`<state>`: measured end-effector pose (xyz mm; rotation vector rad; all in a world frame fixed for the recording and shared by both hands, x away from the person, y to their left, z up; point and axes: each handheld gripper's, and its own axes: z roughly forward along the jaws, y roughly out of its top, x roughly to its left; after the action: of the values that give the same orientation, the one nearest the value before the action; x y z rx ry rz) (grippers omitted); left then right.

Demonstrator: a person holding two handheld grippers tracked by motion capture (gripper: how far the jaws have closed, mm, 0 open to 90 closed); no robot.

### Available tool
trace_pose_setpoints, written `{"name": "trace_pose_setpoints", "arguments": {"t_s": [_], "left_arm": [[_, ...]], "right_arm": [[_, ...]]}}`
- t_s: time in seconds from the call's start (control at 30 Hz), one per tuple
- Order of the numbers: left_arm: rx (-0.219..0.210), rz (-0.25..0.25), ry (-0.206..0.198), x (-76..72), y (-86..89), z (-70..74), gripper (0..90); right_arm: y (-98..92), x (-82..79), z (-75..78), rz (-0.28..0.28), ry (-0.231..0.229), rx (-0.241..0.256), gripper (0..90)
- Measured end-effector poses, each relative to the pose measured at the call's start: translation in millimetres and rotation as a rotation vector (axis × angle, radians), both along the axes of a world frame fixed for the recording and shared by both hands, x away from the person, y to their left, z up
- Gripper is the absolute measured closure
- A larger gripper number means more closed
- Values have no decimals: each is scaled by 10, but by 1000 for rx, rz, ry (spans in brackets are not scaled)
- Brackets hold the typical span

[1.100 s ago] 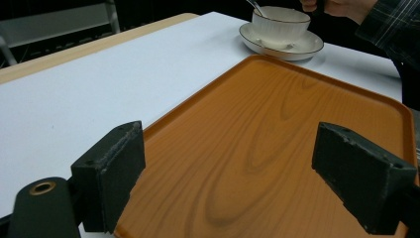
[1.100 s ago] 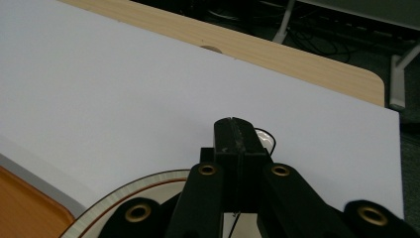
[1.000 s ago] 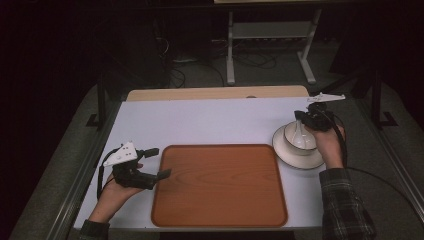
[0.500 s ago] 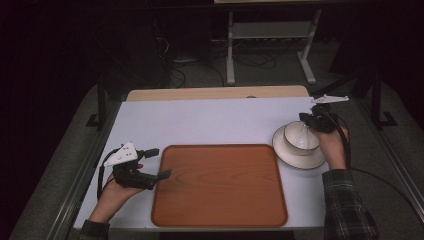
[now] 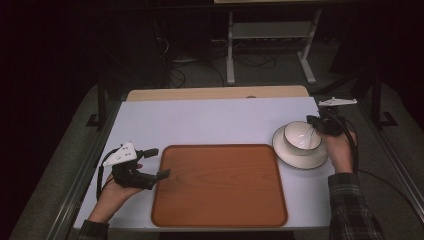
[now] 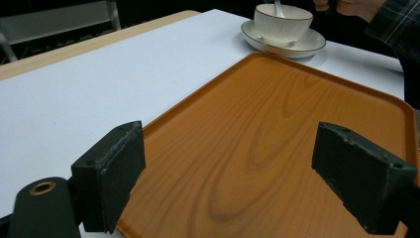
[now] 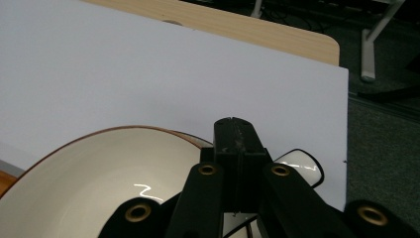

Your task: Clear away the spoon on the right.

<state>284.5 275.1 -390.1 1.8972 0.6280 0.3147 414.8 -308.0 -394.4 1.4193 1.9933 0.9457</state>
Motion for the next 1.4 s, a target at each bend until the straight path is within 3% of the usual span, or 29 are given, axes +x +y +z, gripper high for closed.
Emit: {"name": "trace_pose_setpoints", "arguments": {"t_s": [0.57, 0.8, 0.97, 1.13, 1.17, 1.23, 1.33, 1.4], "left_arm": [[-4, -12, 3, -9, -23, -6, 129], [-6, -17, 7, -11, -44, -16, 129], [-4, -20, 5, -11, -50, -12, 128], [-6, -18, -1, -15, -41, 6, 129], [-7, -17, -1, -15, -39, 8, 129], [-8, -14, -1, -17, -35, 12, 129], [-6, -14, -5, -21, -37, 20, 128], [-6, -13, -6, -22, -42, 25, 129]], "right_arm": [[-149, -216, 28, -33, 17, -11, 900], [-200, -324, 42, -44, 28, 6, 900], [-230, -428, 58, -48, 7, 7, 899], [-288, -562, 160, -72, -63, 62, 682], [-293, -600, 176, -104, -82, 58, 607], [-312, -674, 193, -169, -113, 51, 580], [-376, -741, 173, -165, -119, 87, 523], [-407, -748, 138, -148, -98, 124, 459]]}}
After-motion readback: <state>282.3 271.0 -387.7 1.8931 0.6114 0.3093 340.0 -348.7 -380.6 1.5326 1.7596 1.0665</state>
